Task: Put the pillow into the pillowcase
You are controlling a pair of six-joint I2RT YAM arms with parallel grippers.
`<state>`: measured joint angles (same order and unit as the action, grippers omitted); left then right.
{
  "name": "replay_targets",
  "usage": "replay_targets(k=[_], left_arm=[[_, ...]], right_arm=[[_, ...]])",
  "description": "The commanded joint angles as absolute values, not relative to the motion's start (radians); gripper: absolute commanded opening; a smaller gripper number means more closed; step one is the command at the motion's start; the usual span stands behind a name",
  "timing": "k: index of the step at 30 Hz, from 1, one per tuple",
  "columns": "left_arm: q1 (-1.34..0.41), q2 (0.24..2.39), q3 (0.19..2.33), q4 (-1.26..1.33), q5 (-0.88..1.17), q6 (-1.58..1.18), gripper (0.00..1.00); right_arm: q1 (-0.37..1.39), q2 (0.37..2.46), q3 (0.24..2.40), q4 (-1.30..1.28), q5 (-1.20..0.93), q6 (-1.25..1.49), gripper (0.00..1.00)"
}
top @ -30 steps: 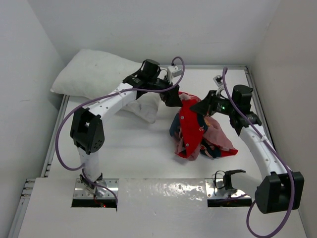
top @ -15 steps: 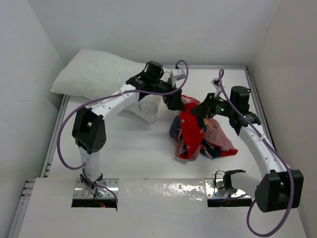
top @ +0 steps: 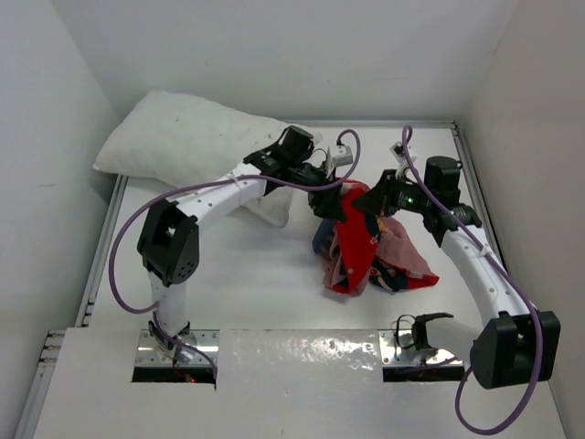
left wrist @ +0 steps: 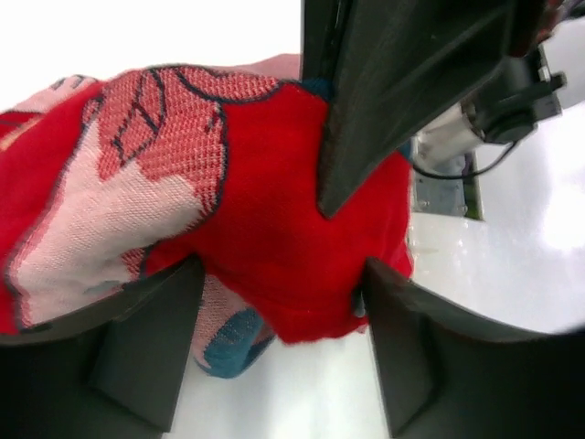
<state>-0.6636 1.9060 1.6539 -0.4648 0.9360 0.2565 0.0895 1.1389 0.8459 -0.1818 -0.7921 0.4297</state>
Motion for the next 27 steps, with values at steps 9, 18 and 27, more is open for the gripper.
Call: replay_targets(k=[9,18,27], left_arm=[[-0.666,1.905,1.779,-0.449,0.705,0.13,0.0],[-0.667,1.925,1.985,-0.558,0.567,0.063,0.0],[-0.67,1.937,1.997,-0.551,0.496,0.035,0.0]], right_arm=[[0.094,1.134,1.026,-0.502,-0.411,0.224,0.99],[0.363,0.89,0.947,-0.45,-0.114,0.11,0.99],[0.572,0.922,0.908,-0.353,0.115,0.216,0.51]])
